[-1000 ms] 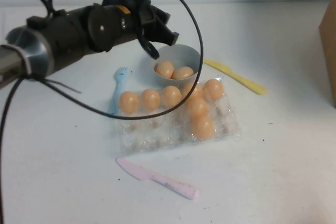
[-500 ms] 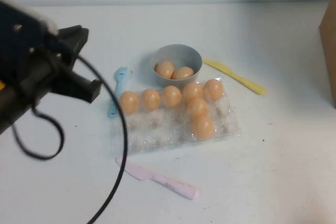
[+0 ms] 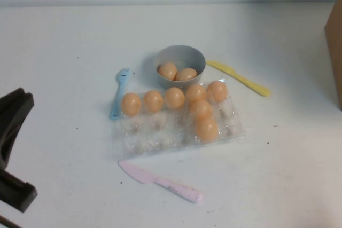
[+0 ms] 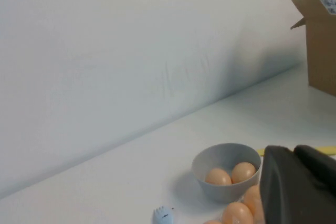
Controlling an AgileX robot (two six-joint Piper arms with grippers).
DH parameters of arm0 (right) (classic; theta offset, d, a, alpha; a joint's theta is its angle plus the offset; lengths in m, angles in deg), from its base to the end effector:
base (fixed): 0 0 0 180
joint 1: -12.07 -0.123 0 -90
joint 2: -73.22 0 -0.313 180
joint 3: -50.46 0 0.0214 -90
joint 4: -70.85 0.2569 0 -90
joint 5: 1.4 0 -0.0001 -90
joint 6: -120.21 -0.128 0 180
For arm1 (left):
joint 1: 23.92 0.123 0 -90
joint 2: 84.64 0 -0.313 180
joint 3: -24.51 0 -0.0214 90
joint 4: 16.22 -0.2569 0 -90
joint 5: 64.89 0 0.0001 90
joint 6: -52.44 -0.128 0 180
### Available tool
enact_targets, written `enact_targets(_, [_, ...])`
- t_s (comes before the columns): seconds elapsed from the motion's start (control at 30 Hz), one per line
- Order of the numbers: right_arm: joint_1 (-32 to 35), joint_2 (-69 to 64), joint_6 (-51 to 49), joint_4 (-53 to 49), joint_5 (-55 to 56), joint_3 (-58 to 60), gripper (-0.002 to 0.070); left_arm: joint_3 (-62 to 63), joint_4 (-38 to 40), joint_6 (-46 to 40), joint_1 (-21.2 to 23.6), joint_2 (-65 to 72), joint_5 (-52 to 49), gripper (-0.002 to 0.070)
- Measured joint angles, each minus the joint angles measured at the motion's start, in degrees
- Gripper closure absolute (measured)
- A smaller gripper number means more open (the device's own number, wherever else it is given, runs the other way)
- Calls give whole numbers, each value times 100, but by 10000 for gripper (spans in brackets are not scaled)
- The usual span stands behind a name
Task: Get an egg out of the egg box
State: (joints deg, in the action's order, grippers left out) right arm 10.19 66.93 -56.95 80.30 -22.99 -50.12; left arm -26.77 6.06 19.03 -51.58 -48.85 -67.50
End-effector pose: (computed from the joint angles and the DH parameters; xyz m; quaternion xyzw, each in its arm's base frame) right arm 0.0653 0.0099 0.1603 0.0106 0.8038 0.0649 0.5913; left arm 0.1137 -0.0621 0.3416 0.2397 0.6619 -0.1080 0.7020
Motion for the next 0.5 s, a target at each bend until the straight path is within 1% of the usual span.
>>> enact_targets(0.37, [0, 0, 0, 0, 0, 0, 694, -874, -206, -8, 0, -251, -19, 677])
enact_targets(0.5, [0, 0, 0, 0, 0, 0, 694, -1426, -335, 395, 0, -347, 702, 678])
